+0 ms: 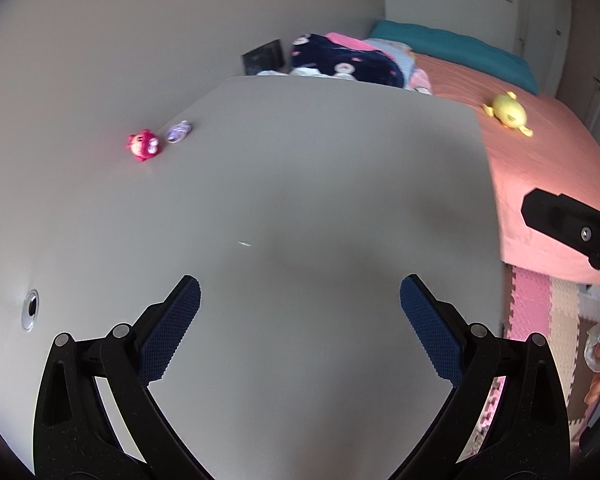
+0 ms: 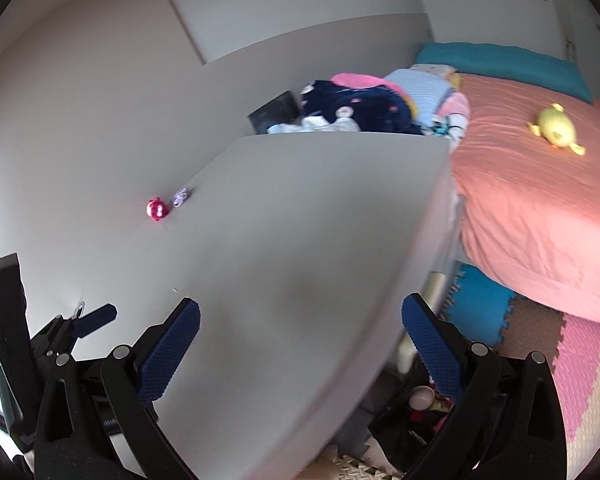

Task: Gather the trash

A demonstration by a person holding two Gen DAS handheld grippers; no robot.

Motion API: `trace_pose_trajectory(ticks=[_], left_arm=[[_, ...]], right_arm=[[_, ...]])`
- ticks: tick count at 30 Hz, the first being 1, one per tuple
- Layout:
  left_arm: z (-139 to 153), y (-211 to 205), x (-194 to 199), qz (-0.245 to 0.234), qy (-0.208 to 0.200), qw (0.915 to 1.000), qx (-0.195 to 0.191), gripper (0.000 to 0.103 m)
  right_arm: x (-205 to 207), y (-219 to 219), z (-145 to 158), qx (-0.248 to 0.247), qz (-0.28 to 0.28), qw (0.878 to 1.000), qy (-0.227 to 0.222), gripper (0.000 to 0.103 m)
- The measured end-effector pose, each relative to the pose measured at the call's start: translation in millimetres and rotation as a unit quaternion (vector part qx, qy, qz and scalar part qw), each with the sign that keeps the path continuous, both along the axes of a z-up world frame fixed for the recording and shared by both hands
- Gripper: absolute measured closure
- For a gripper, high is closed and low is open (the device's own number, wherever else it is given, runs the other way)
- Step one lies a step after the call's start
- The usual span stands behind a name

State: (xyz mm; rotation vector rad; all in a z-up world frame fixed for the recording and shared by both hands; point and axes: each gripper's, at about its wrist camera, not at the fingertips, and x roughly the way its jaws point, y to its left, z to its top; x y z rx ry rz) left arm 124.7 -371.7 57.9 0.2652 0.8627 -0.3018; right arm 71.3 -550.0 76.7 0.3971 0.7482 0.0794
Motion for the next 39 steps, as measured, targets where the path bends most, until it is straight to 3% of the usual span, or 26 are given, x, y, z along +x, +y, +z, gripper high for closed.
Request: trace_pose_trajectory(ticks=[16, 23, 33, 36, 39], left_arm=[[-1.2, 101.1, 141.6, 0.118, 0.020, 0.9912, -0.057, 0.006], [-3.0, 141.4, 195.0, 0.190, 0.025, 0.9759, -0.105, 0.006], [-18.1, 170.1, 244.2, 0.264, 0.022, 0.9520, -0.153, 0.006], [-22.8, 174.4, 255.2, 0.276, 0.022, 0.9471, -0.162, 0.006], [-25.6, 170.0, 263.2, 0.270, 0.025, 0.9502, -0.154, 0.009]], right_arm=[[144.0, 84.8, -5.8, -0.006, 0.048, 0.998, 0.026, 0.003], [195.4, 122.2, -3.9, -0.018, 0.066, 0.997, 0.032, 0.003], [249.7, 149.4, -3.7, 0.010, 0.084, 0.996, 0.041, 0.003], [268.3, 156.7, -5.0, 0.021, 0.091, 0.994, 0.047, 0.009], [283.6, 161.1, -8.9, 0.027, 0.093, 0.994, 0.057, 0.020]])
